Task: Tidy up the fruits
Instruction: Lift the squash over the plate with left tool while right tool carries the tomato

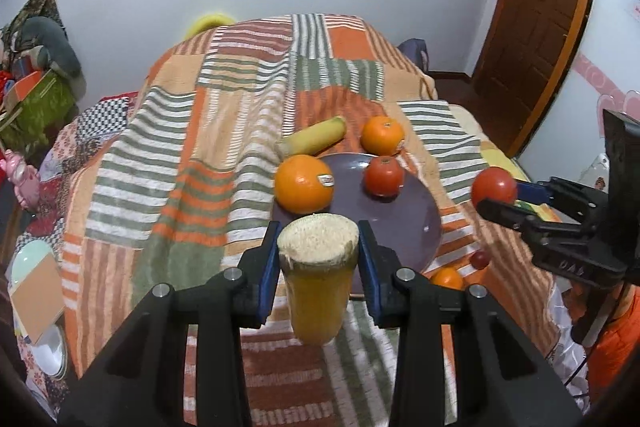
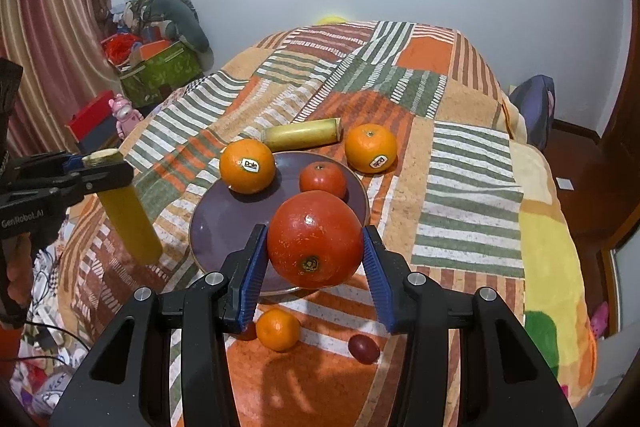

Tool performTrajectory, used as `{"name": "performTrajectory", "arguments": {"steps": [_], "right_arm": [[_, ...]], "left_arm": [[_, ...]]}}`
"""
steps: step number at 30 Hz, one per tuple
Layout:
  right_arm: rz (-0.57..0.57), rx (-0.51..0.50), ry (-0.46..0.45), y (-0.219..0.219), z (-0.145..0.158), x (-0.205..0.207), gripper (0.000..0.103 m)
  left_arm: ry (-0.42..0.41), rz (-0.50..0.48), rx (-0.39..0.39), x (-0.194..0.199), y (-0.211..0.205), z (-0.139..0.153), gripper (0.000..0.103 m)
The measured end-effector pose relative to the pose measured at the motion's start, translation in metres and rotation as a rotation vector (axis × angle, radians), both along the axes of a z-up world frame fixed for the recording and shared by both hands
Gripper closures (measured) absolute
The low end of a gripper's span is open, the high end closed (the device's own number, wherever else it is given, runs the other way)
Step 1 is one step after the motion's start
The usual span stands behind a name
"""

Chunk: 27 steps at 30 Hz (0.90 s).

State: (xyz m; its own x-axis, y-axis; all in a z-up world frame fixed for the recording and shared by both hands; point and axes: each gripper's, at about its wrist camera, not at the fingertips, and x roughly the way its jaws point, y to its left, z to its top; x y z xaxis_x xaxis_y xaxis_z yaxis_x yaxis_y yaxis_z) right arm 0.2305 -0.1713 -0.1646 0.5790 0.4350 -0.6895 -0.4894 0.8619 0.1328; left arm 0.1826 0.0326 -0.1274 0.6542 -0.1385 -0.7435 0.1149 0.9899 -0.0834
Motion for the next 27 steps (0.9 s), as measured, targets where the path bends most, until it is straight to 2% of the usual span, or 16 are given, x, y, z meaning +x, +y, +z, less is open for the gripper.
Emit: {"name": "performTrajectory", "arguments": {"steps": [9,15,21,27], "right_arm": [[0.026,-0.017,0.001,0.012,-0.006,0.006,0.06],[0.034,-0.023,0.019,0.017,-0.013,0.013,0.06],[0.041,-0.033,0.037,0.021,-0.021,0.02,0.06],[0.052,-0.039,0.055,0.028,-0.028,0.027,0.06]], "left_arm": [[-0.002,-0.076,-0.063,0.014,-0.031,0.003,0.067],[0.028,-0.1,-0.092,0.027,-0.043,-0.009,0.067],[0.083,-0.081,-0.117,0.04,-0.038,-0.028,0.067],[0.091,-0.037,-0.145,0.048,-0.021,-0.037,0.067]]}}
